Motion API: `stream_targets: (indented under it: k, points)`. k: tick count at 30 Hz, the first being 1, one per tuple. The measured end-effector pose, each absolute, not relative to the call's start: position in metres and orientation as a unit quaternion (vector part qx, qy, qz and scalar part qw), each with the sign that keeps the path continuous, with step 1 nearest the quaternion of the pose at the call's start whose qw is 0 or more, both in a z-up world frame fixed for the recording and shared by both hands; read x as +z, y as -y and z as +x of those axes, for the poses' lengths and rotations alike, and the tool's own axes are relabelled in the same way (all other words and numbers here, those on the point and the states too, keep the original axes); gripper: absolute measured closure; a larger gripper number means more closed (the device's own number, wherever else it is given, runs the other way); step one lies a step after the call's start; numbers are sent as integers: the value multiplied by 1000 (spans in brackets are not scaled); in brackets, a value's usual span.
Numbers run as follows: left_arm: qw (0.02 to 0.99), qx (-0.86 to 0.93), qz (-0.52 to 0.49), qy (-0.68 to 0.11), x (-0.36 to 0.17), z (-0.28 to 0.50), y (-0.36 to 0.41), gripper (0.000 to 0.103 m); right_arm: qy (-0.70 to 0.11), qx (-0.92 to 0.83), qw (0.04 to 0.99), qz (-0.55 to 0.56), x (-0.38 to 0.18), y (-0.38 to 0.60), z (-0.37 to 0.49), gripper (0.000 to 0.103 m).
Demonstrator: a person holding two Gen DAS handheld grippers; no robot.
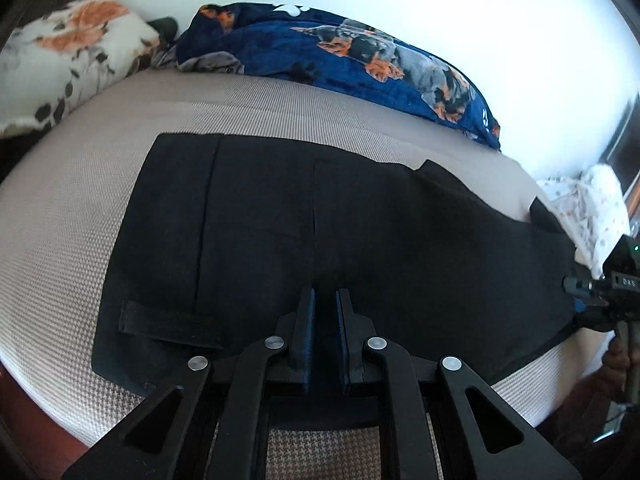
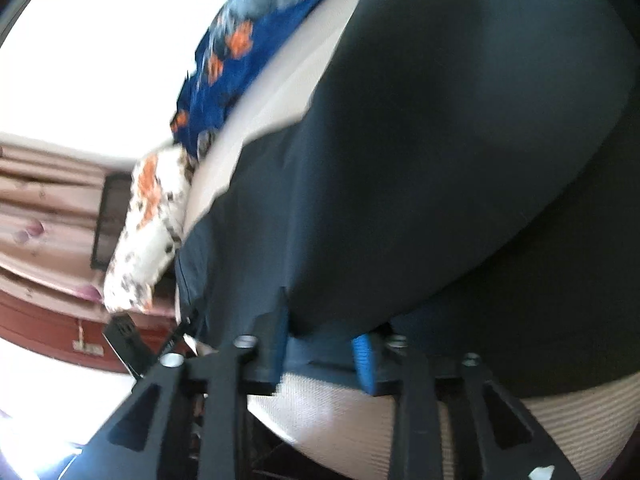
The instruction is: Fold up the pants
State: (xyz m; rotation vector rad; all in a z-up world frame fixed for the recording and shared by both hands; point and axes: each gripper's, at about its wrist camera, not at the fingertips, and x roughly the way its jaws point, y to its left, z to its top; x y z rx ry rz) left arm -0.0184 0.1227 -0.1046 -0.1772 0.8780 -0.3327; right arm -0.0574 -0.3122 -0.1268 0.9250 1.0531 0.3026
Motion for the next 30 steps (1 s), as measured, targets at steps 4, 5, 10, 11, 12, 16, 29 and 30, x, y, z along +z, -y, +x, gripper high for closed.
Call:
stream_targets:
  k: [4,5,10,11,12,16,29,30]
  points:
    - [889,-157,-76,-422,-104,-20,-120,91,-429,99,769,463,-124,381,-60,62]
    - [889,-156,-77,-423,-104,-20,-120,91,-419,85,770,474,-124,397,-60,62]
    - [888,-154,-75,-428,-104,-21,-120,91,-342,32,764,547,-136,491,-64,62]
    - [888,-152,-72,-428,-104,-21,-120,91,-329,24,765,553,-138,506,-63,62]
    - [888,-151,-70,-429,-104,-20,-119,91,-321,5,764,560,-140,522,-62,62]
    - [889,-143,-62,-431,-104,-20,-116,91,-285,-3,755,591,-148,563,-51,67]
    - [884,-145,-71,-439,-103,-15,-119,91,-319,-63,784,528,-113,583,-104,99]
    - [884,-145,-69,-439,-103,-15,-118,91,-323,-68,783,527,-110,584,-117,99]
